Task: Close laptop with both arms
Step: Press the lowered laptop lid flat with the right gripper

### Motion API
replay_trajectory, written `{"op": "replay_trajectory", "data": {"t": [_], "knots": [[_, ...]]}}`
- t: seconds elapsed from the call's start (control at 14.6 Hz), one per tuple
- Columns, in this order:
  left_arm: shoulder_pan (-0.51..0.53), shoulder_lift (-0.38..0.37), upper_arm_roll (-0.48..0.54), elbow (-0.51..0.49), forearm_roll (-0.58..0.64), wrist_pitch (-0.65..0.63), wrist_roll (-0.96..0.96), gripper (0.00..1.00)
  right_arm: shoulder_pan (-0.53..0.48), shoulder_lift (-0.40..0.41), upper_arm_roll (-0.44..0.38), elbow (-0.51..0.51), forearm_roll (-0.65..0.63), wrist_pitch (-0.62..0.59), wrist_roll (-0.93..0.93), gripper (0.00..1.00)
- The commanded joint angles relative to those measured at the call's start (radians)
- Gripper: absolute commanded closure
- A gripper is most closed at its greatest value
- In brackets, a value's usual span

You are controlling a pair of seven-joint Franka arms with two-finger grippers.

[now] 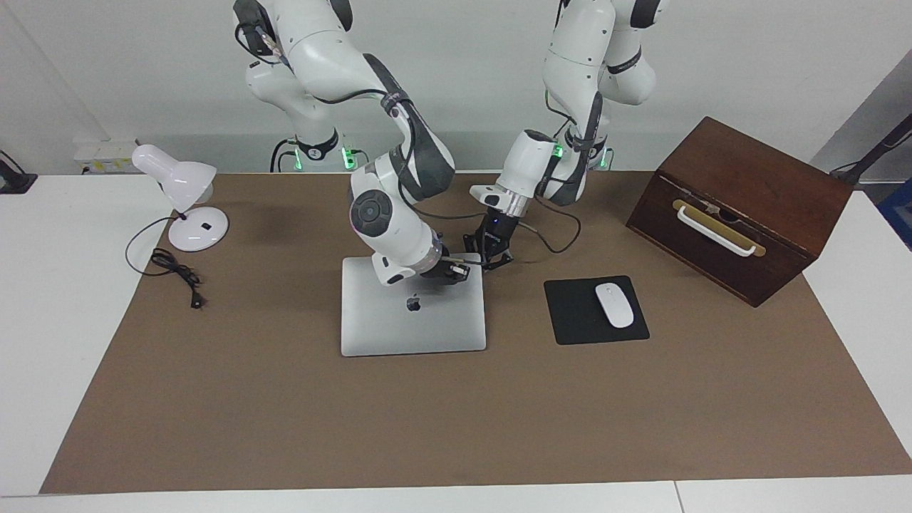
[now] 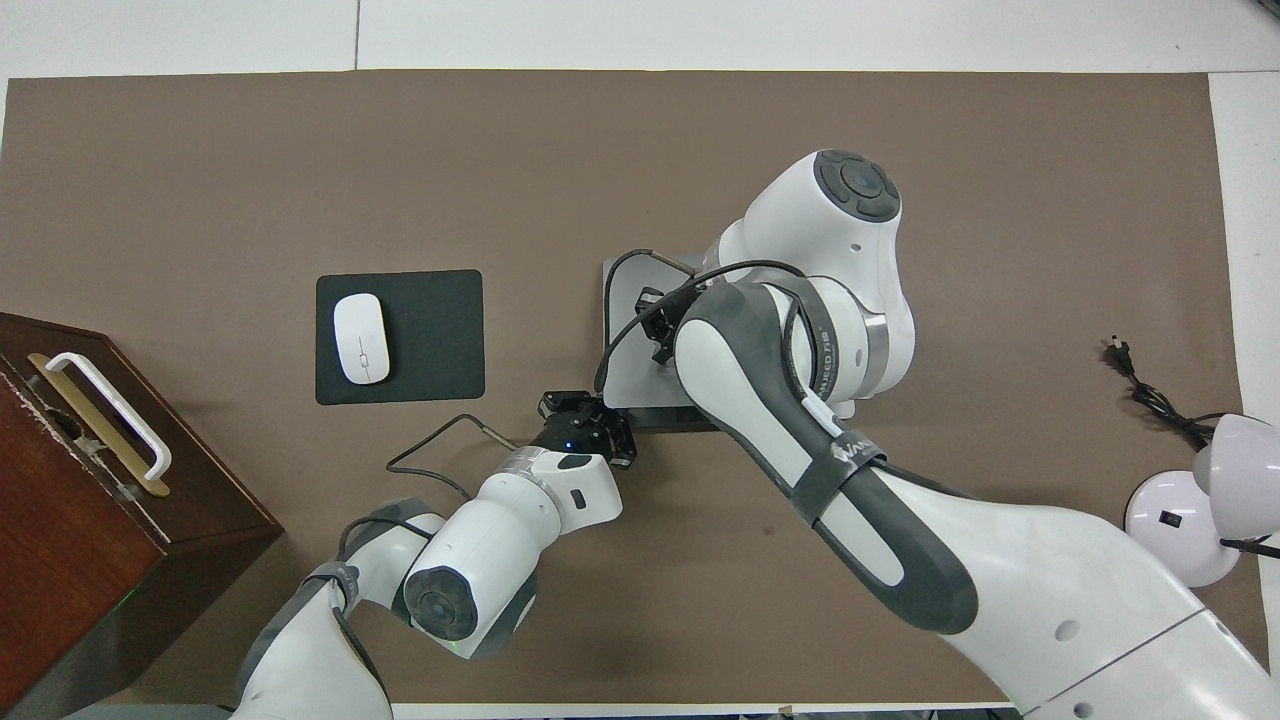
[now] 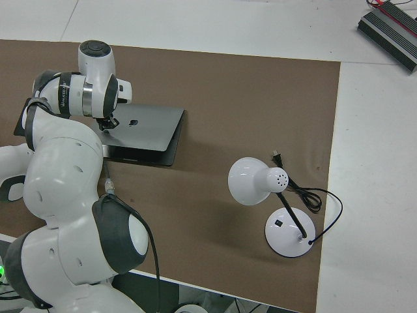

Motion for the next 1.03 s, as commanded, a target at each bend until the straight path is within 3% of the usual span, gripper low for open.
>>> {"op": "replay_trajectory", "data": {"t": [0.0, 0.55, 0.96], "knots": [[-0.017, 0.019, 0.020, -0.065, -0.004, -0.023, 0.016, 1.00, -0.054, -0.015, 0.002, 0.061, 0.014, -0.085, 0.050, 1.00], [-0.010, 0.016, 0.021, -0.061, -0.011, -0.022, 0.014, 1.00, -0.060, -0.023, 0.002, 0.044, 0.010, -0.075, 0.050, 1.00], [0.015, -0.043, 0.020, -0.073, -0.013, -0.034, 0.000, 1.00, -0.040, -0.025, 0.006, 0.010, 0.010, -0.033, 0.049, 1.00]]}}
